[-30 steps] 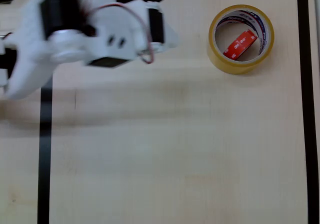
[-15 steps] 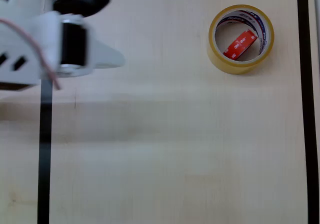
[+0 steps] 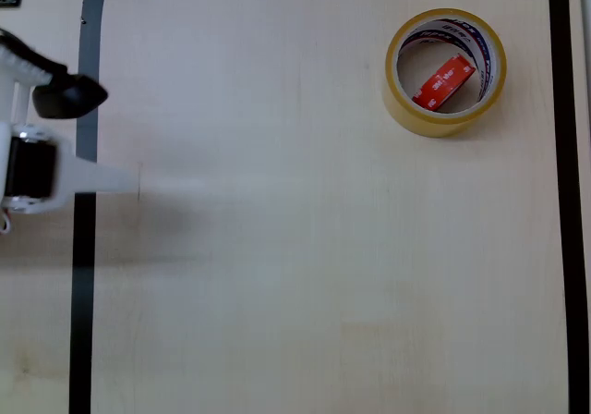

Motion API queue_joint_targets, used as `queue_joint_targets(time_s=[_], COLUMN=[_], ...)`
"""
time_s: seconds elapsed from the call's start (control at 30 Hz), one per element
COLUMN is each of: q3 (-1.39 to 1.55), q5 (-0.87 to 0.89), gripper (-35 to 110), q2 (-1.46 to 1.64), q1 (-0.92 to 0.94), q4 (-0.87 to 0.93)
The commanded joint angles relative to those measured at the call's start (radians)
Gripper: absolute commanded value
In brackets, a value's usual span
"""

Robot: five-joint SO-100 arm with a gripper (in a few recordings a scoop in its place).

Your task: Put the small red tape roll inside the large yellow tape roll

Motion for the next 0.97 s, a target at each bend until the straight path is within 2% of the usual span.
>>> queue_joint_targets(time_s=[0.0,0.27,0.93], q3=[0.161,0.453,0.515], q5=[0.005,-0.038,-0.049], gripper=[0,0,0], q2=[0.209,0.538,0.551], q1=[0.002,-0.035,-0.002], q4=[-0.04,0.026,0.038])
